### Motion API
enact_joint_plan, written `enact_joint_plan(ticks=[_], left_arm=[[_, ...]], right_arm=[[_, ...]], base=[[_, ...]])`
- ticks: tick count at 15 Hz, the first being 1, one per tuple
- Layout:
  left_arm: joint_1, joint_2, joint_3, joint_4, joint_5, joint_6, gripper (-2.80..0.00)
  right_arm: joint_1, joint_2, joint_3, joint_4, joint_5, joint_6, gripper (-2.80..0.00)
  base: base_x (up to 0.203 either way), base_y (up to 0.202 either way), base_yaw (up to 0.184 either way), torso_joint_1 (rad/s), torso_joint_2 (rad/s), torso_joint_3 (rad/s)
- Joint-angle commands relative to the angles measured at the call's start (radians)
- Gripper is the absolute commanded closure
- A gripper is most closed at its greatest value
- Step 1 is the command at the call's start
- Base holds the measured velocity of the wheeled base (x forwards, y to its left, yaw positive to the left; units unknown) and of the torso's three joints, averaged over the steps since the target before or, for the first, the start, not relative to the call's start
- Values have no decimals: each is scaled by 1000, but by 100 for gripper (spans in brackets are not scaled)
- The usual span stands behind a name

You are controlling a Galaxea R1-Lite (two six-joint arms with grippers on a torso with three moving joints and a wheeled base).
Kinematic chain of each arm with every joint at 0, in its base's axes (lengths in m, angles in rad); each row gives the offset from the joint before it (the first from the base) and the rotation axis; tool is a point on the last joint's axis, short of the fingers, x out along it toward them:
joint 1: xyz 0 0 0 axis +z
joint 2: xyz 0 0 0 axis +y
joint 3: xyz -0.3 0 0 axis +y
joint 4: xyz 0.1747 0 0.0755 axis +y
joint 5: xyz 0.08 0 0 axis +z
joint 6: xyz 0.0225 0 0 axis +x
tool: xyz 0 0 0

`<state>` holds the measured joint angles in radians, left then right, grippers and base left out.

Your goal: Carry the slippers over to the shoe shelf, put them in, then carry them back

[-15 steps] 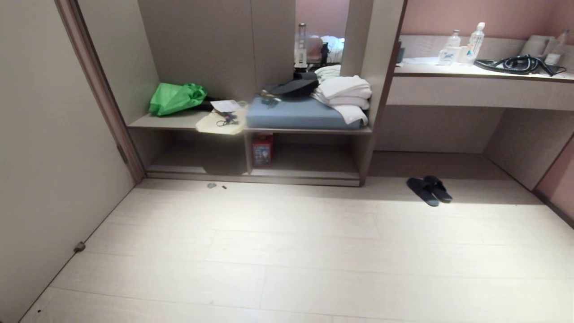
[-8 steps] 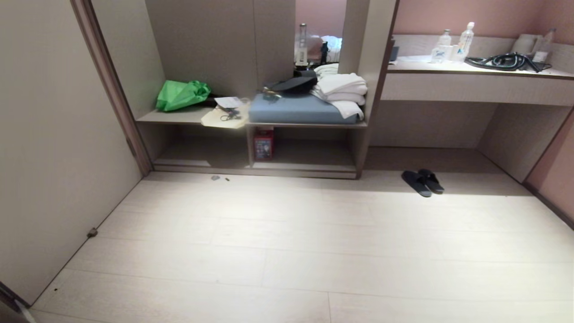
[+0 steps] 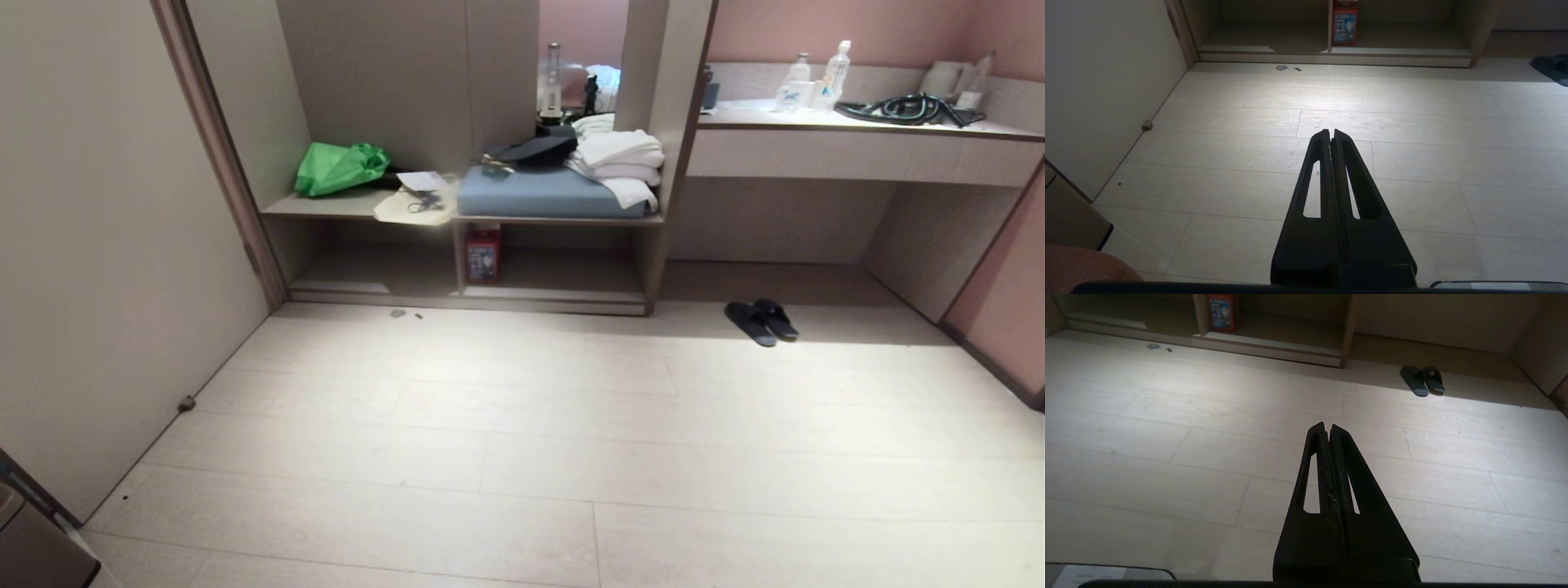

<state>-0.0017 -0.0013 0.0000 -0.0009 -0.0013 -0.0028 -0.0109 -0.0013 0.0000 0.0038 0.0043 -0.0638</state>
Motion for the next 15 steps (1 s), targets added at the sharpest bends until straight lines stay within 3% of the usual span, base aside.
enact_joint_plan(ticks=[1,15], left_arm=[[0,1,0,-1,0,0,0],[0,1,0,-1,0,0,0]], right_arm=[[0,1,0,-1,-1,-1,0],[0,1,0,-1,0,10,0]], base=[[0,0,0,0,0,0],[0,0,0,0,0,0]])
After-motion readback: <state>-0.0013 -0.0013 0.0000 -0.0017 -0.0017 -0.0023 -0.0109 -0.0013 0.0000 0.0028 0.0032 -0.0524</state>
